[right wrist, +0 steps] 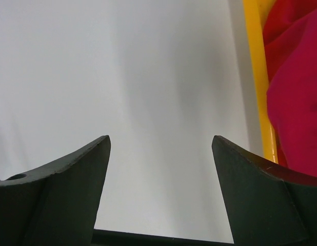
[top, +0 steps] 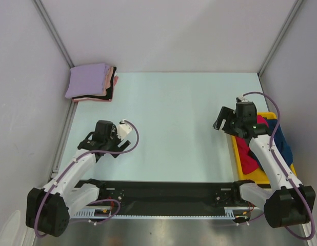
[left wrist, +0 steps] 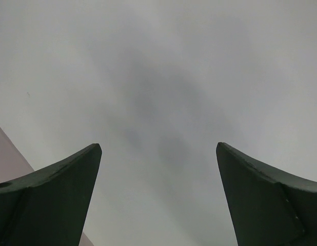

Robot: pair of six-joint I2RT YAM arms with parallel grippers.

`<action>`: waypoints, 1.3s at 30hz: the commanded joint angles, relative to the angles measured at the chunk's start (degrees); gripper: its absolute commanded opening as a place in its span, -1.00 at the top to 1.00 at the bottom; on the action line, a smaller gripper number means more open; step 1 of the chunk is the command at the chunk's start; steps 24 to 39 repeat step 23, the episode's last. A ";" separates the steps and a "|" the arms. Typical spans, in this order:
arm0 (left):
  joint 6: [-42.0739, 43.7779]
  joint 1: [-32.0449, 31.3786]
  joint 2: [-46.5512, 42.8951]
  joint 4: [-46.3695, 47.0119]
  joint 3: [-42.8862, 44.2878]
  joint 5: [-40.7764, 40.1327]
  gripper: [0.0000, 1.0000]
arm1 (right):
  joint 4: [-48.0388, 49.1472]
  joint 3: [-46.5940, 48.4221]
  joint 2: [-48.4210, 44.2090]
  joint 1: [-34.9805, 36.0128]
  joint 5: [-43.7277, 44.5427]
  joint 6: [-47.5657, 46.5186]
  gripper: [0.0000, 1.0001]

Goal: Fold and stack the t-shirts
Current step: Neatly place the folded tshirt to the corner

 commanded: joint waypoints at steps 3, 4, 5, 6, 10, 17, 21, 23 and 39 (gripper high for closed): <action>-1.02 -0.23 -0.22 3.42 0.65 1.55 -1.00 | 4.66 -1.39 -0.87 -0.24 -3.19 0.85 -0.73; -1.11 -0.23 0.04 3.42 0.73 1.73 -1.00 | 4.66 -1.48 -0.96 -0.24 -3.01 0.94 -0.73; -1.11 -0.23 0.39 3.50 0.82 1.82 -1.00 | 4.66 -1.39 -0.87 -0.24 -2.84 0.94 -0.73; -1.11 -0.23 0.57 3.59 0.82 1.91 -0.99 | 4.57 -1.56 -0.96 -0.24 -2.83 0.94 -0.73; -1.20 -0.23 1.27 3.68 0.91 2.35 -0.99 | 4.49 -1.56 -1.22 -0.24 -2.92 0.33 -0.73; -1.28 -0.23 1.27 3.59 0.65 2.43 -1.00 | 4.22 -2.62 -2.10 -0.24 -2.13 -0.29 -0.73; -1.28 -0.23 1.36 3.59 0.65 2.43 -1.00 | 5.62 -4.11 -4.73 -0.24 -1.26 -0.20 -0.71; -1.20 -0.23 1.19 3.59 0.65 2.43 -1.00 | 6.15 -4.20 -5.79 -0.24 -1.16 -0.64 -0.74; -1.20 -0.23 1.19 3.59 0.65 2.43 -1.00 | 6.15 -4.20 -5.79 -0.24 -1.16 -0.64 -0.74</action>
